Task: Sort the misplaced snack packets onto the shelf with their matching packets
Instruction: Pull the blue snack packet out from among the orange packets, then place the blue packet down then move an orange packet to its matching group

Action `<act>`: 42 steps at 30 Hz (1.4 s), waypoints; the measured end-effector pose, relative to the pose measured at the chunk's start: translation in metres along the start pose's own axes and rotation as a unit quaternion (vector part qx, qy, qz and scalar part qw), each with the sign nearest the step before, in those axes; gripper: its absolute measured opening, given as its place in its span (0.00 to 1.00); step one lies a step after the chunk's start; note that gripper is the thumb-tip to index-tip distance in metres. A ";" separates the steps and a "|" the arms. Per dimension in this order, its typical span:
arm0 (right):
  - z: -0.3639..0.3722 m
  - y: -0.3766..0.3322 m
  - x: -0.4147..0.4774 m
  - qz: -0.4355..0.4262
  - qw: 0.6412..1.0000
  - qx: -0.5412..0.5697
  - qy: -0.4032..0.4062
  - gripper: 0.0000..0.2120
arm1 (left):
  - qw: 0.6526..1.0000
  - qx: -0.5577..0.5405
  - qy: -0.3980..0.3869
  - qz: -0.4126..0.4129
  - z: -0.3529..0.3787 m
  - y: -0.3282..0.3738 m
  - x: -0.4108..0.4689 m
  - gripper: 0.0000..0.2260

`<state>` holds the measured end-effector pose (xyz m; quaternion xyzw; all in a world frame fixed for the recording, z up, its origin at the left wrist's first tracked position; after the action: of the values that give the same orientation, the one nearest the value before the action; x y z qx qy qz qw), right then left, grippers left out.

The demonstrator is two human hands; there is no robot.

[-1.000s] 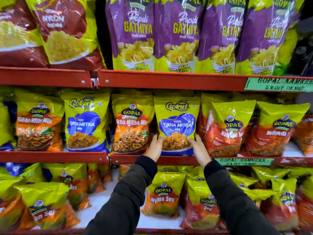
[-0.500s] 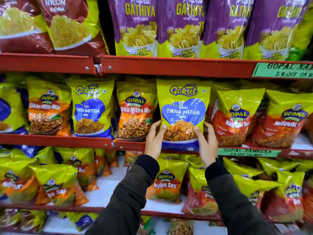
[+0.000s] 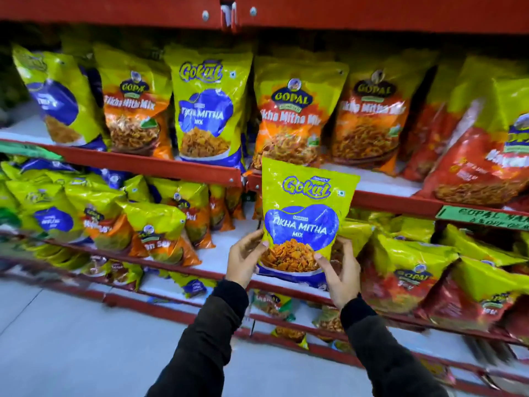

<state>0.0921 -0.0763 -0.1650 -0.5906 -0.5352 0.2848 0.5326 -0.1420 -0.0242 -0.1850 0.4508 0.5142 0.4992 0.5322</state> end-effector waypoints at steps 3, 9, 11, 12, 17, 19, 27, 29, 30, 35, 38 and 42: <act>0.034 0.033 -0.014 0.051 0.998 -0.027 -0.032 0.26 | 0.999 0.014 0.010 -0.041 -0.033 -0.032 0.002 0.16; 0.091 0.084 -0.031 0.173 0.979 -0.050 -0.093 0.33 | 0.991 0.063 0.003 -0.117 -0.076 -0.088 0.019 0.17; 0.109 0.095 -0.027 0.192 0.975 -0.050 -0.099 0.30 | 0.988 0.063 0.006 -0.143 -0.086 -0.102 0.030 0.18; 0.116 0.097 -0.024 0.196 0.974 -0.047 -0.102 0.28 | 0.986 0.061 0.011 -0.156 -0.091 -0.109 0.035 0.19; 0.145 0.112 0.003 0.227 0.968 -0.062 -0.090 0.10 | 0.973 0.084 0.029 -0.214 -0.104 -0.129 0.070 0.12; 0.151 0.120 0.014 0.257 0.960 -0.060 -0.091 0.09 | 0.971 0.095 0.019 -0.219 -0.101 -0.128 0.080 0.10; 0.167 0.126 0.036 0.304 0.930 -0.146 -0.148 0.26 | 0.948 0.182 0.032 -0.260 -0.099 -0.131 0.099 0.19; 0.163 0.113 0.038 0.262 0.941 -0.167 -0.137 0.25 | 0.948 0.218 0.042 -0.230 -0.099 -0.122 0.097 0.20; 0.160 0.104 0.039 0.226 0.949 -0.182 -0.125 0.24 | 0.949 0.235 0.053 -0.203 -0.101 -0.115 0.096 0.21; 0.145 0.032 0.040 0.043 0.974 -0.210 -0.070 0.18 | 0.947 0.303 0.098 -0.023 -0.098 -0.054 0.074 0.15; 0.140 -0.028 0.046 -0.067 0.977 -0.202 -0.028 0.15 | 0.936 0.319 0.116 0.091 -0.090 -0.001 0.061 0.12; 0.136 -0.111 0.064 -0.198 0.969 -0.149 0.019 0.13 | 0.891 0.350 0.150 0.246 -0.083 0.080 0.055 0.13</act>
<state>-0.0506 0.0119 -0.0831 -0.5510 -0.6680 0.0795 0.4939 -0.2320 0.0353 -0.1161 0.6400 0.6018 0.4632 0.1167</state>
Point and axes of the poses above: each hand's wrist, its own x-axis towards the middle knuckle, its own z-axis out of the palm, y = z × x, the point moved 7 cm from there along x, towards the middle knuckle, and after that the axes turned 2 degrees about -z, right-handed, at the moved point
